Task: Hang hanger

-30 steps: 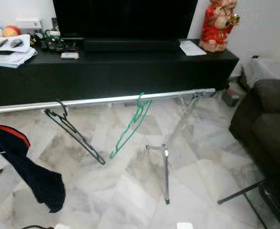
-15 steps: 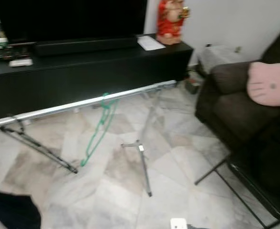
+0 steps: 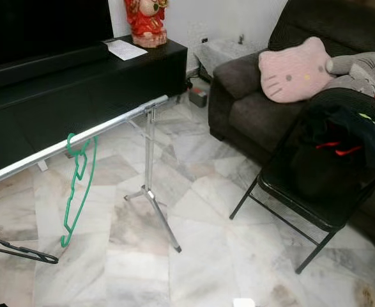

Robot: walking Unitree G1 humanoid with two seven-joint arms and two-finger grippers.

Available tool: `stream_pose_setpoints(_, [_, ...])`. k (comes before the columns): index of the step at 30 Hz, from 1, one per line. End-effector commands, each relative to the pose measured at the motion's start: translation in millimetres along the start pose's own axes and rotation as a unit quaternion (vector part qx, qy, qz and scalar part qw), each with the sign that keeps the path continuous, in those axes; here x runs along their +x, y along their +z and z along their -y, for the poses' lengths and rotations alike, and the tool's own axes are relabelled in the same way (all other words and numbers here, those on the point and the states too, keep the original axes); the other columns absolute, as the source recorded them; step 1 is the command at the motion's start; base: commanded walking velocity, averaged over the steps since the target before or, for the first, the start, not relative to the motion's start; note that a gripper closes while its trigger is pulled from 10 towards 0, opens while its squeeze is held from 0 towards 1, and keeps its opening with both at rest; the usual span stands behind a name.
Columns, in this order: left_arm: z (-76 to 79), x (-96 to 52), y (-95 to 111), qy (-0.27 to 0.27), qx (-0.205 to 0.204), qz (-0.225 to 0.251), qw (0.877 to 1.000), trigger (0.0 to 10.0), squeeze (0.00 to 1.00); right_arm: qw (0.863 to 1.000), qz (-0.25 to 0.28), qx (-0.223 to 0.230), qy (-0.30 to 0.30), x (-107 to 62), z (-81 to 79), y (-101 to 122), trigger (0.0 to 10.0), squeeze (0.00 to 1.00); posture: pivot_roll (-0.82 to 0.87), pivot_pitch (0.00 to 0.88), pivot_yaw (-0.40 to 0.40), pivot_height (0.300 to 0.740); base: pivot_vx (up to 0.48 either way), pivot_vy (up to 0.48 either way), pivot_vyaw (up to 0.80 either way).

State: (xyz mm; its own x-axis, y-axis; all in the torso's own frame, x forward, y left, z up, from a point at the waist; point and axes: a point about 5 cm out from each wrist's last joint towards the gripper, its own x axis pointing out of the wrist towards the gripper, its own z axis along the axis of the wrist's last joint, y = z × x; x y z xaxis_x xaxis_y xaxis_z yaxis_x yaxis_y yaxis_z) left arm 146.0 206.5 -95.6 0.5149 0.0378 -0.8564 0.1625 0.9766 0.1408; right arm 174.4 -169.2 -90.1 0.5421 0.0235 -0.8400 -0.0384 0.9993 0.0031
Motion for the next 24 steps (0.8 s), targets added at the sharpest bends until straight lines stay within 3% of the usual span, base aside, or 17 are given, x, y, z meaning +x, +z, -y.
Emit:
stream_pose_setpoints(1, [8.5,-2.6,-16.1,-0.017,0.004,-0.029,0.999,10.0,0.00,1.000,-0.012,0.010,-0.006,-1.5,2.7,-8.2,10.0,0.00,-0.01,0.104,-0.037,0.740,0.000,0.000,-0.72])
stream_pose_setpoints(24, [9.9,-2.5,-15.6,-0.020,-0.005,-0.025,0.999,10.0,0.00,1.000,-0.011,0.010,-0.007,-1.6,3.7,-8.1,10.0,0.00,-0.01,0.104,-0.042,0.740,0.000,0.000,-0.71])
